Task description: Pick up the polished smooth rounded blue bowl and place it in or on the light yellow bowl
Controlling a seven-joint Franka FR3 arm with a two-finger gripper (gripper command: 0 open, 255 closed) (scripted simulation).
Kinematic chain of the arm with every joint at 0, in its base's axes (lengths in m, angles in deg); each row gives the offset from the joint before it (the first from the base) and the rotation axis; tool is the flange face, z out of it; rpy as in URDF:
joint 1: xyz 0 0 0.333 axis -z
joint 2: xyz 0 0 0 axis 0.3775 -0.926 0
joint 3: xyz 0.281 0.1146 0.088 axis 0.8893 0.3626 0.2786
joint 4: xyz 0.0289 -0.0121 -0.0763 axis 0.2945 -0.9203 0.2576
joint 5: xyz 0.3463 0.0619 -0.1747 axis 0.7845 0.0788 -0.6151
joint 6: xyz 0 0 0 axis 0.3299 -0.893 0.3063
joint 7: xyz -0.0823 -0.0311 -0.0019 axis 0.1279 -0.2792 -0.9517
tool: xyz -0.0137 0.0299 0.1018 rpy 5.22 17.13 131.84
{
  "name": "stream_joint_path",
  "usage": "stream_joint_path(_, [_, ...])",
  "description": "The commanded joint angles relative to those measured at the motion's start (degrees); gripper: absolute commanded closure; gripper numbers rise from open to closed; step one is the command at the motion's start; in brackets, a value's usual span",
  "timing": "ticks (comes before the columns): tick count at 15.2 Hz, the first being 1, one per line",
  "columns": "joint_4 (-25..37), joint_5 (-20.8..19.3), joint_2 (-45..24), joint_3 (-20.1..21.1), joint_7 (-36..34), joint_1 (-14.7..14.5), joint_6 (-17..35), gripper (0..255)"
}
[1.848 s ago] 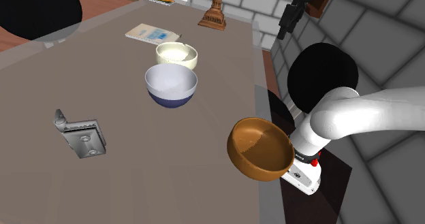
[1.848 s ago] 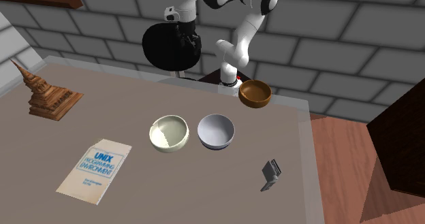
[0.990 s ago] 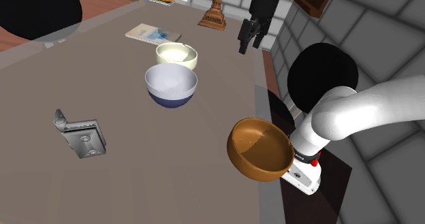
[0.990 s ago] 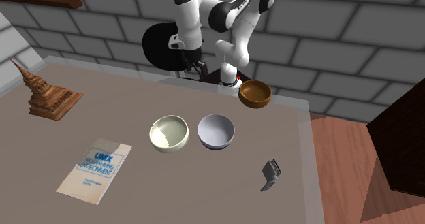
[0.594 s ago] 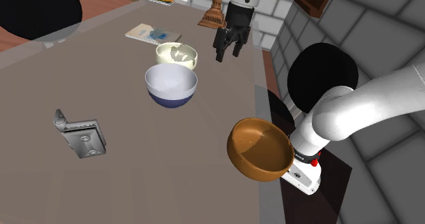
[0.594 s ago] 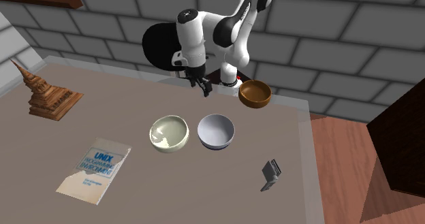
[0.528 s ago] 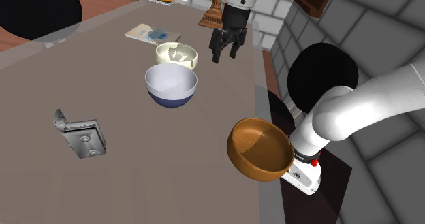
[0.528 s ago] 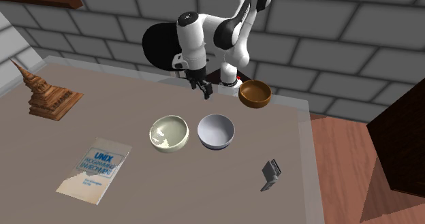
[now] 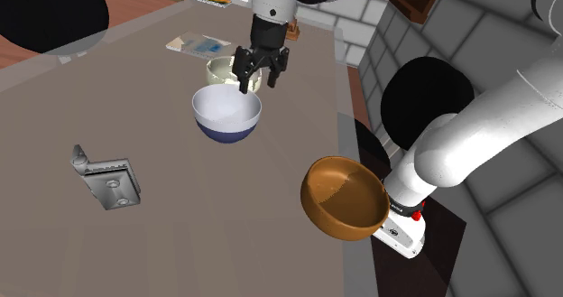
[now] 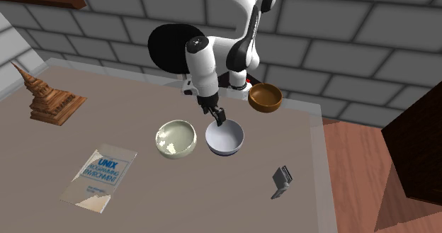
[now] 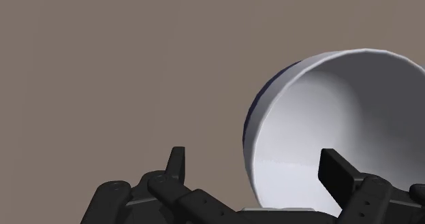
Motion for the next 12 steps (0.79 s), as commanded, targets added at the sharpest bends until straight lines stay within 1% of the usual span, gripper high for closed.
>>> stream_joint_path(1, [-0.1, 0.1, -1.2, 0.5, -0.7, -0.2, 1.5, 0])
stream_joint_path(7, [-3.7, 0.1, -2.7, 1.3, -0.9, -0.5, 6.7, 0])
stream_joint_path(12, [-3.7, 0.1, -2.7, 1.3, -0.9, -0.5, 6.7, 0])
